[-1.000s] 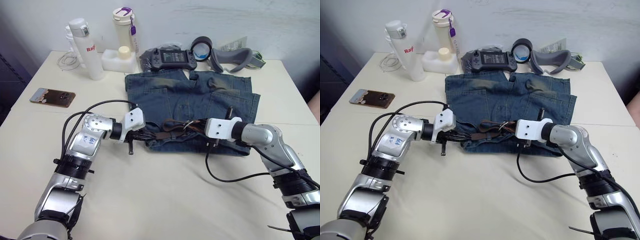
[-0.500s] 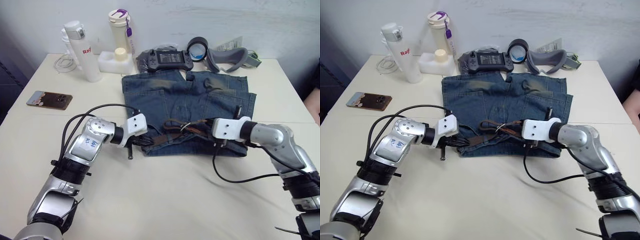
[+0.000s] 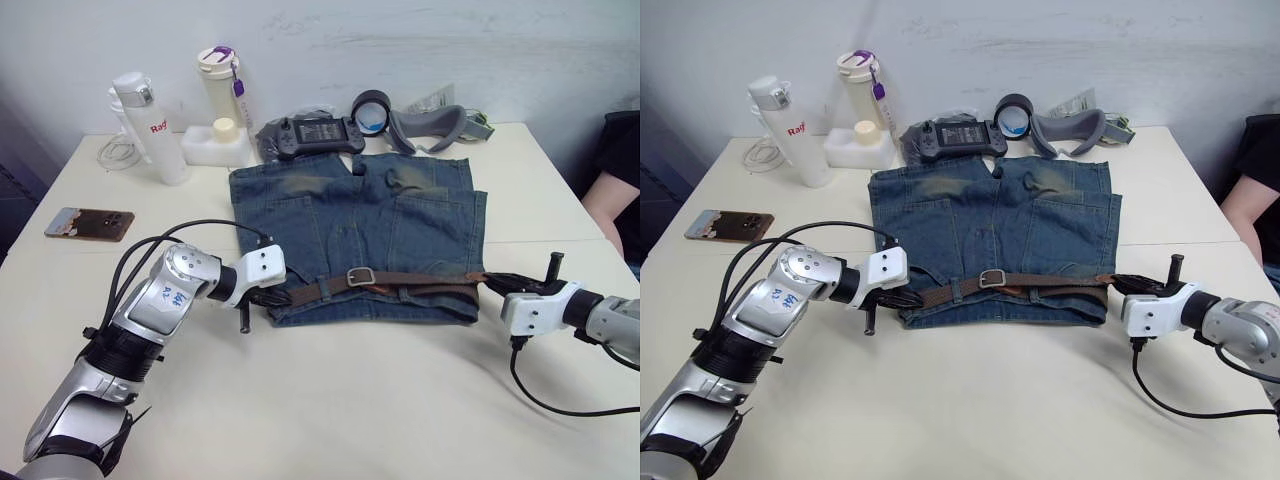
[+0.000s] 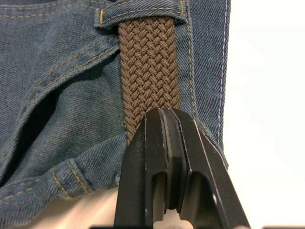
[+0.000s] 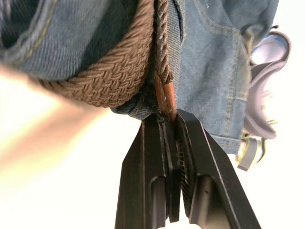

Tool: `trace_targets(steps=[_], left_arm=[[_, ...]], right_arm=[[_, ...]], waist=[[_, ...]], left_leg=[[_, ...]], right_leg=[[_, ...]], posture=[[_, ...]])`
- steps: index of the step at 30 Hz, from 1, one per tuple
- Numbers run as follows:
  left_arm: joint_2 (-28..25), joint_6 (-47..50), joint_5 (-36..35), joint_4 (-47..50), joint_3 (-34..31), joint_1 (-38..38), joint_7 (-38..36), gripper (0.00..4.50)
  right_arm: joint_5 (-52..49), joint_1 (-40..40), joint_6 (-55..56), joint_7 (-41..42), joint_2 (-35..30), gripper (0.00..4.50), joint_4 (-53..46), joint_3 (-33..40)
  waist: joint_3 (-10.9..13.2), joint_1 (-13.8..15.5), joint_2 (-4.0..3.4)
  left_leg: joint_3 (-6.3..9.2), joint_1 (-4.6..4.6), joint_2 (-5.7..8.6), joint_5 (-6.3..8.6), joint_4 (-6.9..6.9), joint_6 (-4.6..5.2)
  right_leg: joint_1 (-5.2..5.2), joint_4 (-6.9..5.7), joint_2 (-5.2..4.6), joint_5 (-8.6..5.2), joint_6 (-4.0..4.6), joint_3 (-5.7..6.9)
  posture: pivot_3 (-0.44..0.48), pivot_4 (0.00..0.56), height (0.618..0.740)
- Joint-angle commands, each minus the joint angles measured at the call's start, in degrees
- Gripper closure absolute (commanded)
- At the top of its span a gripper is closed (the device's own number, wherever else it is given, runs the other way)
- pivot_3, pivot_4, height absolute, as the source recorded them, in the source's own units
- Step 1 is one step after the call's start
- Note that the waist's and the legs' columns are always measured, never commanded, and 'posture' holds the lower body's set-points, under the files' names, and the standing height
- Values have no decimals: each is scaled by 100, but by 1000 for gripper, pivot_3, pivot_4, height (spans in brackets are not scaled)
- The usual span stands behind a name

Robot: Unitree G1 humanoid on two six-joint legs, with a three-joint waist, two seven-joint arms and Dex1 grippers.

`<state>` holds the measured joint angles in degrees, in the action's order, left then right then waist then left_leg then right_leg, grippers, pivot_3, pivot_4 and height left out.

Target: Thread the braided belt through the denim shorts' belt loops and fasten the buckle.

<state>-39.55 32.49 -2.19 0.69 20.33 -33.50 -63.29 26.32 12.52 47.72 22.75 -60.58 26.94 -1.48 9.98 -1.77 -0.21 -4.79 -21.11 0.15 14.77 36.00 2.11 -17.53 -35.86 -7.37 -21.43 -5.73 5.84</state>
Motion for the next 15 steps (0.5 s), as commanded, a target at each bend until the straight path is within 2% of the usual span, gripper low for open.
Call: trace_targets(steps=[1,4,7,10,12,15], left_arm=[[-290,324,376,-445,563,534,-158,4483],[-320,255,337,-508,491,552,-173,4483],[-300,166,139,-567,329,561,-278,4483],[-221,-56,-78,-645,69,550,-301,4500],[-116,-295,-299,-720,-226,505,-309,4500],[-20,-143,-809,-677,-668,417,-496,3524]], right_arm=[[472,72,97,-515,-224,4500,556,-43],[452,181,167,-636,-142,4500,666,-192],[-103,222,143,-270,41,4500,637,-294],[-697,154,86,137,141,3347,430,-288],[-1002,109,44,461,53,2336,275,-265],[-1316,183,122,784,-220,1063,260,-101]], waist=[[-7,11,-9],[-14,4,-12],[-18,1,-14],[-19,-8,-14],[-18,-21,-10],[-14,-22,-7]], left_leg=[[0,0,-1,1,1,-2],[0,1,-4,2,1,-3],[0,1,-6,2,2,-4],[0,1,-12,3,2,-5],[0,1,-16,4,1,-5],[0,-1,-22,5,2,-6]], right_leg=[[0,-1,1,-3,3,0],[0,-2,3,-5,6,-1],[1,-2,5,-6,8,-1],[0,-2,9,-7,11,-1],[0,-2,11,-10,15,0],[-2,-3,16,-11,18,1]], posture=[[0,150,731],[0,150,731],[0,150,731],[0,150,731],[0,150,731],[0,150,731]])
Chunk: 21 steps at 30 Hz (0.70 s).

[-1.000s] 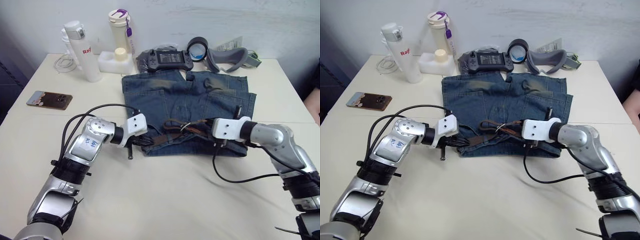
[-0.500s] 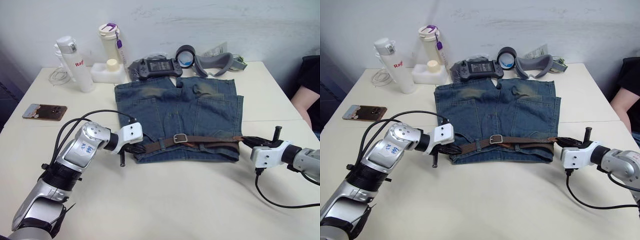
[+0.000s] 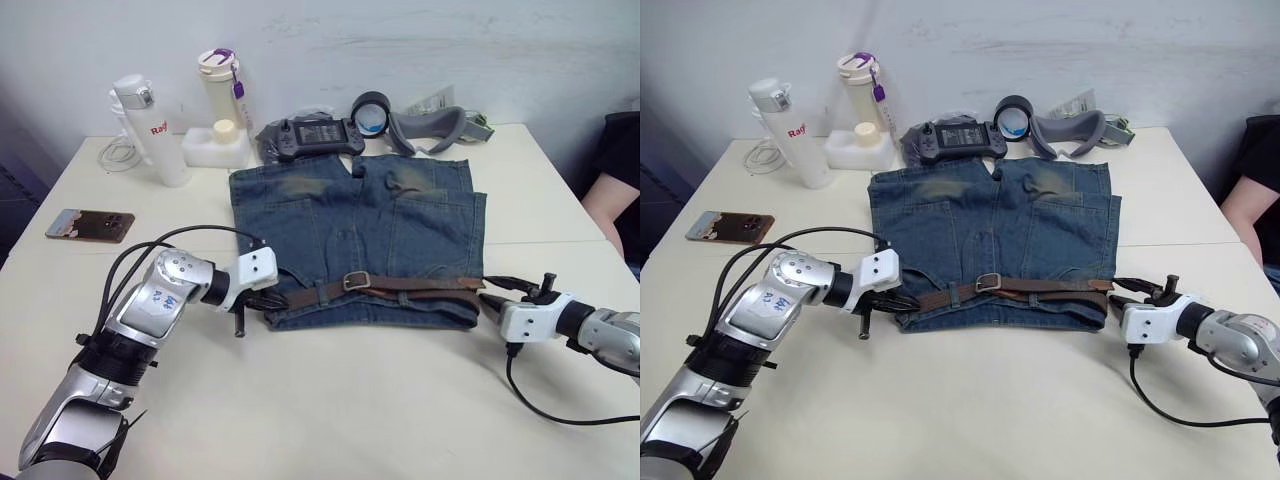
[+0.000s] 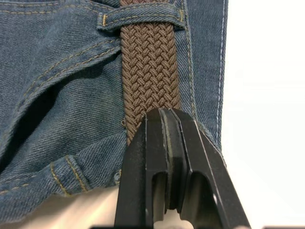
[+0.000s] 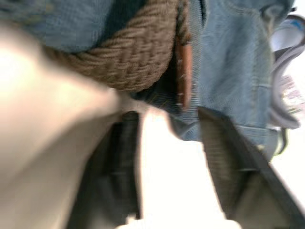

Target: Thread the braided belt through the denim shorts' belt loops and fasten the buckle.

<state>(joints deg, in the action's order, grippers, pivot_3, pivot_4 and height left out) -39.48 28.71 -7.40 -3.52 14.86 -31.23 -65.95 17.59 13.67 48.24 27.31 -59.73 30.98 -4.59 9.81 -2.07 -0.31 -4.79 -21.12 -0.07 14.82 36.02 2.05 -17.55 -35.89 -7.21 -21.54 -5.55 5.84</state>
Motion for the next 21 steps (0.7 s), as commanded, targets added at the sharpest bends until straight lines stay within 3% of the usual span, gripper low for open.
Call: trace_targets(steps=[1,3,6,7,9,12,16,21], left_arm=[[-42,348,-451,-215,-239,166,-313,3142],[-25,602,-896,-101,-631,58,-378,2294],[-246,862,-1461,208,-1152,98,-599,1270],[-306,933,-1623,301,-1350,131,-610,691],[-409,1012,-1907,511,-1797,253,-523,67],[-263,995,-2014,672,-2449,432,192,67],[-10,881,-2149,914,-3240,854,1038,67],[461,676,-1969,1402,-3512,1598,1970,67]], right_arm=[[-561,123,114,470,-429,600,-75,256],[-875,258,205,841,-716,0,119,333],[-1451,390,-4,1533,-1003,0,322,413],[-1644,427,-220,1807,-1056,0,385,433],[-2661,532,-1462,2515,-913,0,228,751],[-3963,795,-3468,3046,-655,0,-250,1167],[-5325,862,-5779,2945,-255,0,-1498,1596],[-5609,595,-6693,2272,363,0,-2610,1706]], waist=[[8,24,11],[31,37,19],[64,43,45],[80,37,60],[94,36,73],[128,30,94],[142,54,83],[144,72,82]], left_leg=[[1,-2,0,0,1,0],[3,-8,0,1,4,0],[4,-14,2,2,6,2],[7,-16,2,2,6,2],[12,-21,0,3,5,1],[19,-35,-1,5,11,3],[35,-42,0,9,23,10],[49,-56,4,15,17,6]], right_leg=[[-2,-1,-1,0,0,1],[-5,-3,-2,0,0,3],[-8,-3,-7,0,0,4],[-9,-2,-7,0,1,7],[-10,2,-6,0,1,11],[-11,11,-7,1,1,18],[-11,5,-13,2,-2,31],[-17,11,-16,2,-2,46]], posture=[[0,150,731],[0,150,731],[0,150,731],[0,150,731],[0,150,731],[0,150,731],[0,150,731],[0,150,731]])
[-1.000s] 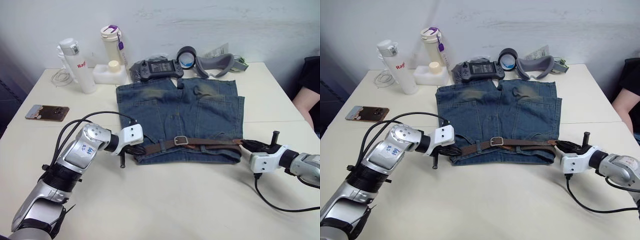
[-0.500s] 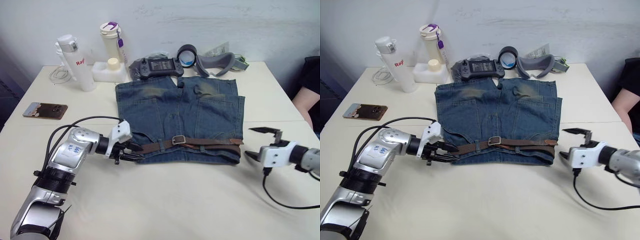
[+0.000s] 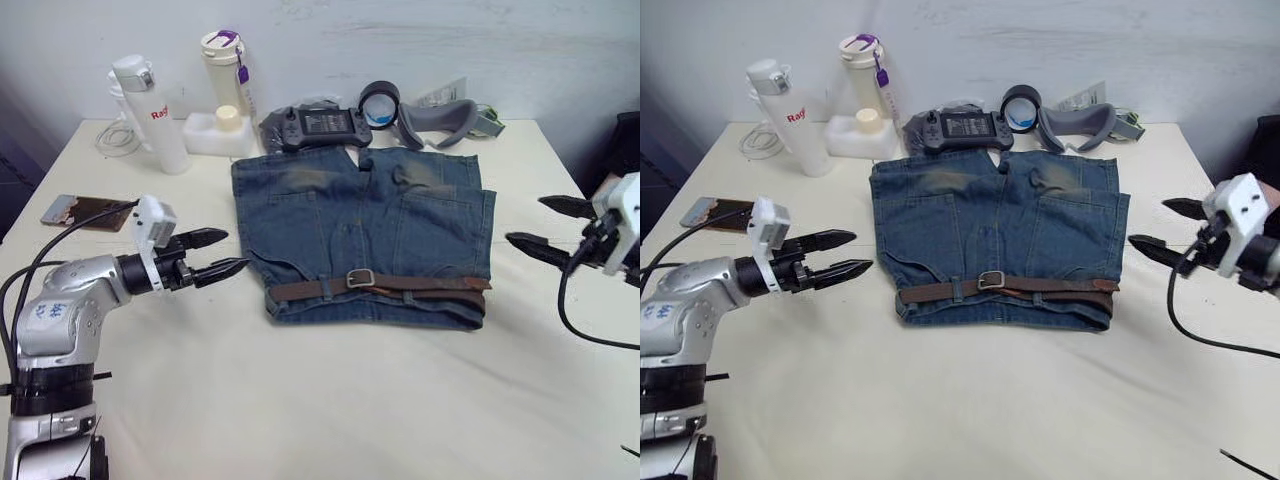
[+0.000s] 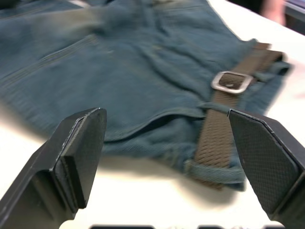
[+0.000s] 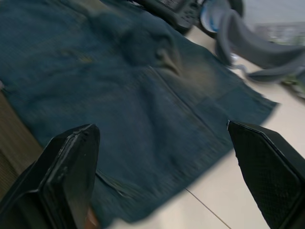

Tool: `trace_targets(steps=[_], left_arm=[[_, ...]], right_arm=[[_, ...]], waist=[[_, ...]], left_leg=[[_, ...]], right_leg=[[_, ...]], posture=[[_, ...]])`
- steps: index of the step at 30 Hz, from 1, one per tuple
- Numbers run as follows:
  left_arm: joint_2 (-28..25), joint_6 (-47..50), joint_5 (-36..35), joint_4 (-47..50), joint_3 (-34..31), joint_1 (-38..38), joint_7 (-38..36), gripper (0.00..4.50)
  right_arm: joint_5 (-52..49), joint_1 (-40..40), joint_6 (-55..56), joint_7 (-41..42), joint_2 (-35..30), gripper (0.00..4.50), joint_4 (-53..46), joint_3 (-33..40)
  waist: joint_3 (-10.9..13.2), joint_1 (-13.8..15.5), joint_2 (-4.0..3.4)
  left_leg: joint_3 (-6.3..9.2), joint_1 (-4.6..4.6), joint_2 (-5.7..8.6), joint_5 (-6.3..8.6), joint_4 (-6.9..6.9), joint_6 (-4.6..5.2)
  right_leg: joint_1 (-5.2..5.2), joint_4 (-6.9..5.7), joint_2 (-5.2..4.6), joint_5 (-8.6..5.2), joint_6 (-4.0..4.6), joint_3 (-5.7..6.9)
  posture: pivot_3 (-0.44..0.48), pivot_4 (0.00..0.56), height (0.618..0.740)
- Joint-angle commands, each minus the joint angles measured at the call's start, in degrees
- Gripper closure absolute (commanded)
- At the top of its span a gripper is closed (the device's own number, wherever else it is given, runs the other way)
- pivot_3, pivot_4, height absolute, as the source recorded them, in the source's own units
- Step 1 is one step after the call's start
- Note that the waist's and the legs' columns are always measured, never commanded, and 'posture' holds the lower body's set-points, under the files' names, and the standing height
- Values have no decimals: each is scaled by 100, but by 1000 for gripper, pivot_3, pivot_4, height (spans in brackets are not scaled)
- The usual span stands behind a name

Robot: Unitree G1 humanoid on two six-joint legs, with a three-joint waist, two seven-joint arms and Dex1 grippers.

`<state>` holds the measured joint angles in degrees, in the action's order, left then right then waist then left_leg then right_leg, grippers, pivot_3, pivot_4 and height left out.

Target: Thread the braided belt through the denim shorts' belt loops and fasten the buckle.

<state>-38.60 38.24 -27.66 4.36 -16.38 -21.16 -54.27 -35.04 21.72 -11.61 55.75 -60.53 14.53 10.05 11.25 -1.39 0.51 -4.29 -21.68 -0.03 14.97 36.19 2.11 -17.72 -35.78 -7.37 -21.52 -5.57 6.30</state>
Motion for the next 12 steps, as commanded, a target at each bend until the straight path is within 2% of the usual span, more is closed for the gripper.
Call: trace_targets(steps=[1,3,6,12], left_arm=[[417,-338,98,720,-386,785,868,67],[466,-394,105,893,-383,1103,924,67],[471,-540,148,1002,-313,1542,915,67],[337,-844,189,864,-184,1881,749,67]], right_arm=[[-231,-319,-690,-595,504,0,-1093,200],[-143,-522,-796,-609,592,0,-1311,211],[-62,-824,-848,-481,668,0,-1522,186],[416,-1038,-565,-287,730,0,-1574,54]], waist=[[0,11,0],[-1,30,0],[-1,140,0],[-1,214,0]], left_leg=[[1,-4,0,5,0,-1],[1,-21,6,9,2,-2],[-2,-98,14,3,8,2],[0,-128,18,-4,28,17]], right_leg=[[-3,2,-2,0,0,1],[-18,5,-4,2,-4,2],[-94,-18,-5,9,-15,1],[-103,-6,-6,18,-30,12]], posture=[[0,150,731],[0,150,731],[0,150,731],[0,150,731]])
